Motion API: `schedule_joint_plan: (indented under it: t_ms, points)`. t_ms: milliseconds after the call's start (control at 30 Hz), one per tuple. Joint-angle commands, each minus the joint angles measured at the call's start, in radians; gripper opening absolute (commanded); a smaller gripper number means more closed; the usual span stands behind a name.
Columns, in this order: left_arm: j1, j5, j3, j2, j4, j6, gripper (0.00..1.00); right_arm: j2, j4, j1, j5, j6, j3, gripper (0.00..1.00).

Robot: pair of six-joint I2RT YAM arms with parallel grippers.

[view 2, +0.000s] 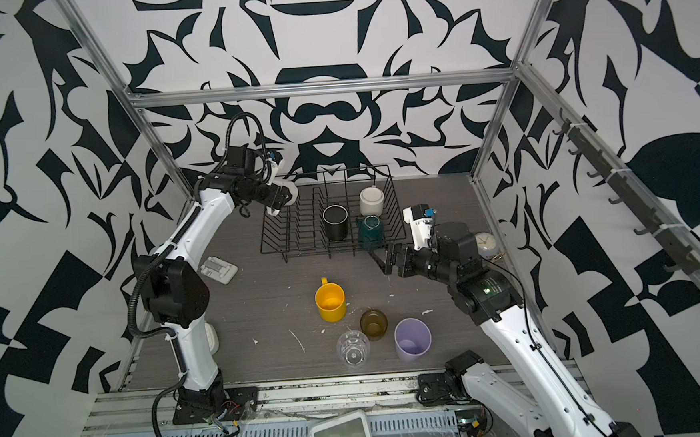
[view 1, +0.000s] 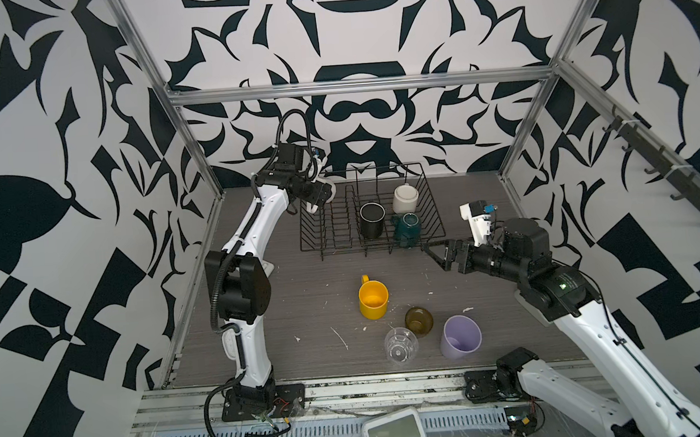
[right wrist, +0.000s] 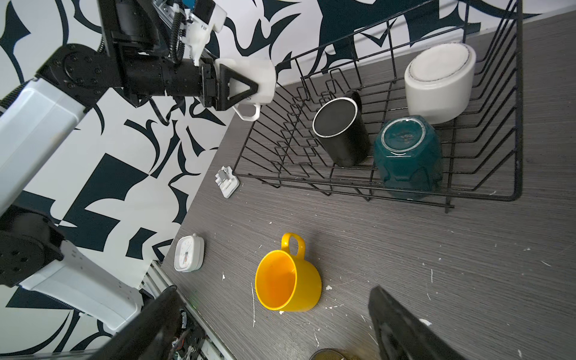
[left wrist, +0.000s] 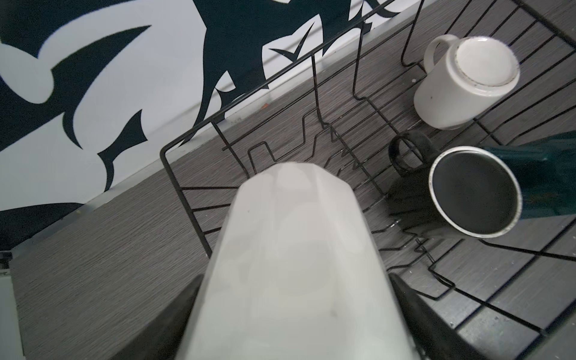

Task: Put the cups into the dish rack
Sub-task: 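Lower the white mug into the rack with the left gripper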

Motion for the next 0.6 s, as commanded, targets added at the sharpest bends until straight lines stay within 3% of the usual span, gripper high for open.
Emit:
schedule_joint_plan:
  t_ms: [0,567]
  points:
    - [-0.001,-0.027,0.067,0.018,0.040,0.024,0.00,-0.009,0.014,-0.004,0.002,-0.008,-0.002,0.97]
    - [-0.005,-0.049,0.207,0.209,0.005,0.041,0.00,-0.003,-0.003,-0.004,-0.015,-0.012,0.010,0.96]
